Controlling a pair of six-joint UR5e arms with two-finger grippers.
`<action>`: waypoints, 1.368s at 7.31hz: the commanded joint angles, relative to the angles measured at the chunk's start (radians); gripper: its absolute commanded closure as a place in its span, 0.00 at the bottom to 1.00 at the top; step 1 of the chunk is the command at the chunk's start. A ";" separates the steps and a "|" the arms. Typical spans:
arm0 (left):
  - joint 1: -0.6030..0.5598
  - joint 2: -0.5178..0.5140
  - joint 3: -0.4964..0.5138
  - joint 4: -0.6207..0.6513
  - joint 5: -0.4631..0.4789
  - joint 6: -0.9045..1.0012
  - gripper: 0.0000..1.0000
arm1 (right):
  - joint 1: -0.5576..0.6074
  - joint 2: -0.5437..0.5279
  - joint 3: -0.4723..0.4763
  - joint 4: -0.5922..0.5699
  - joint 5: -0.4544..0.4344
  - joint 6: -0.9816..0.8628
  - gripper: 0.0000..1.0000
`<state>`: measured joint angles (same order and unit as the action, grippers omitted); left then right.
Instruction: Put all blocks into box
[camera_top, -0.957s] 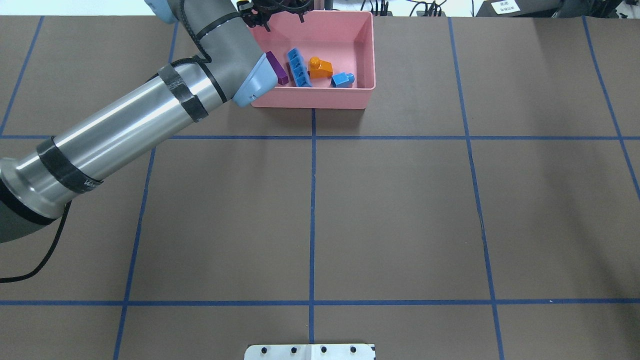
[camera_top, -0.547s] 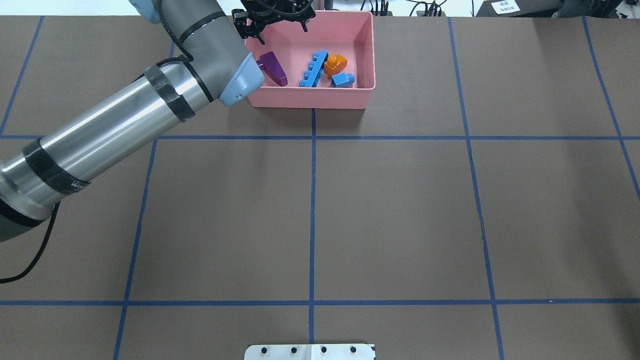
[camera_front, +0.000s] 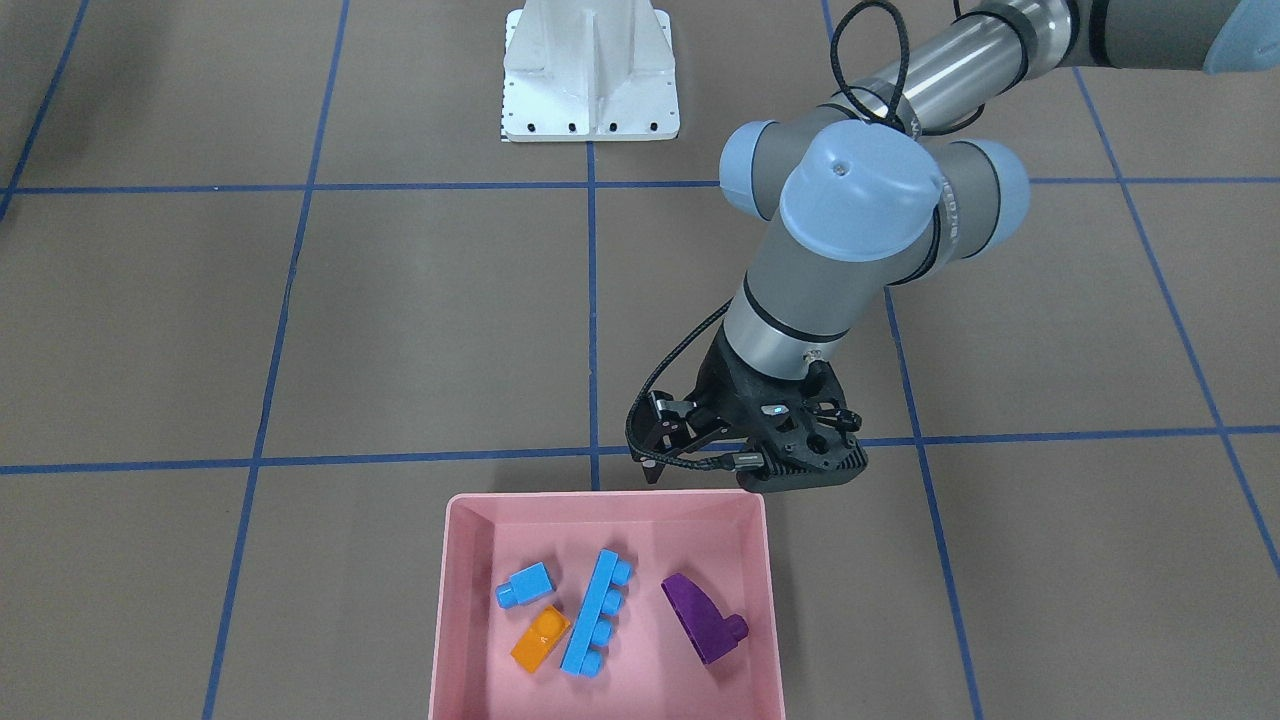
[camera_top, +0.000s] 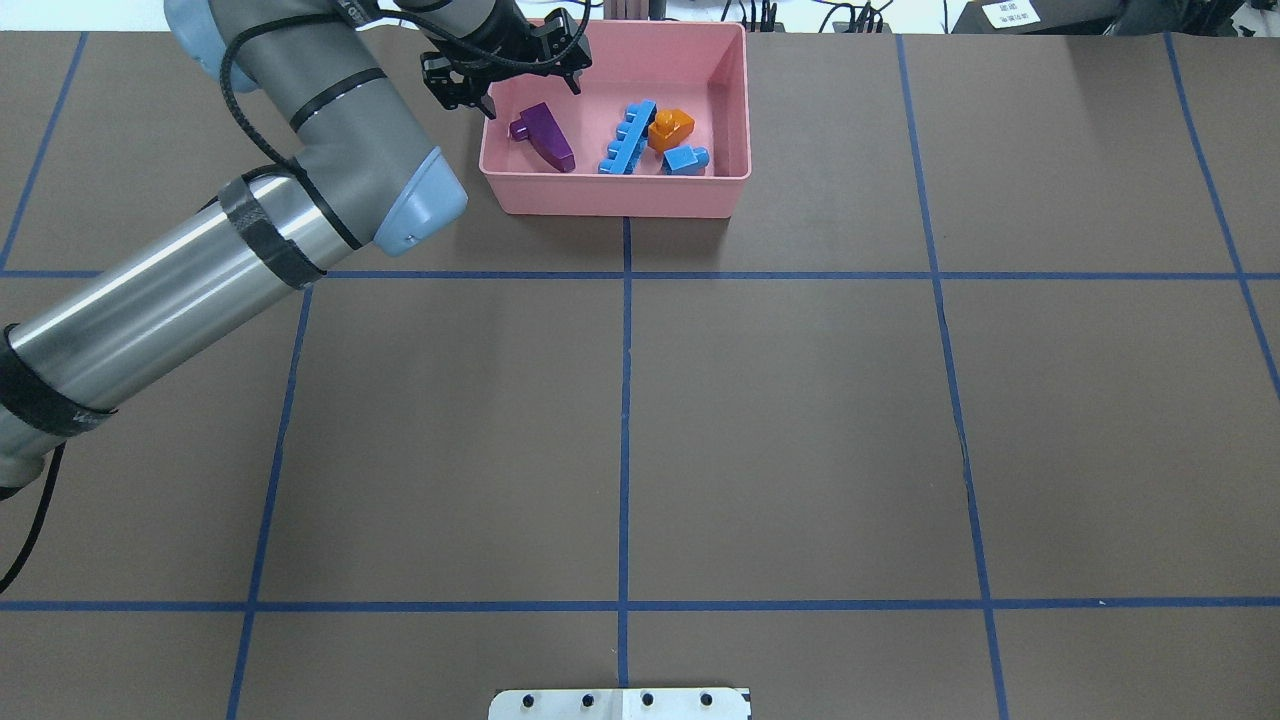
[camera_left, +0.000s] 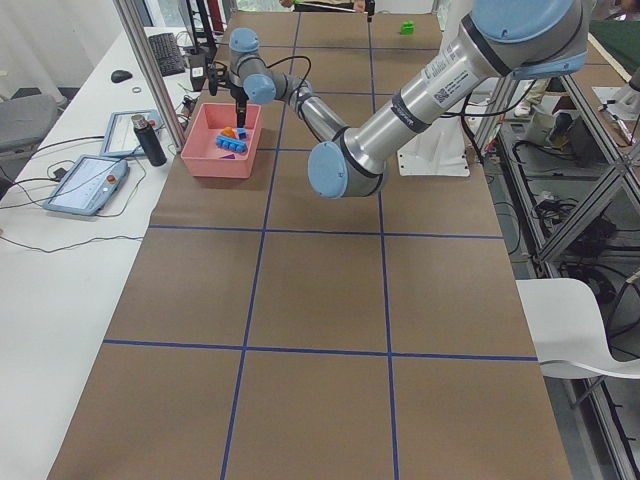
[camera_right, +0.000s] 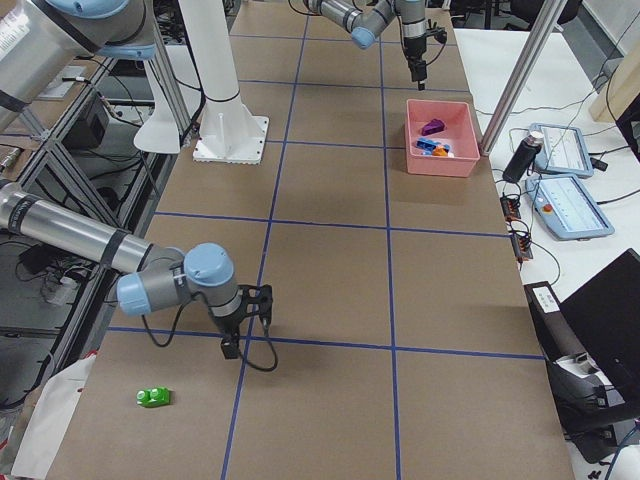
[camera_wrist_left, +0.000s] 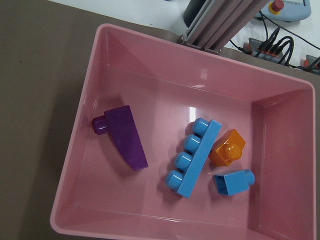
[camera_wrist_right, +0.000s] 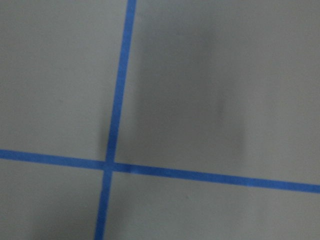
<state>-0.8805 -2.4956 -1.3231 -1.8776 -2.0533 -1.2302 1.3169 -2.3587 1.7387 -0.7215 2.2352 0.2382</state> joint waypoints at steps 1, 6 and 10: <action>0.003 0.024 -0.033 0.000 0.001 0.000 0.00 | -0.001 -0.031 -0.279 0.320 0.001 0.001 0.00; 0.017 0.029 -0.073 0.000 0.004 -0.006 0.00 | -0.004 -0.036 -0.376 0.358 0.090 0.001 0.04; 0.018 0.029 -0.079 -0.002 0.005 -0.006 0.00 | -0.004 -0.021 -0.448 0.350 0.138 -0.140 0.00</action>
<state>-0.8624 -2.4667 -1.3986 -1.8788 -2.0490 -1.2364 1.3132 -2.3868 1.3147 -0.3665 2.3615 0.1148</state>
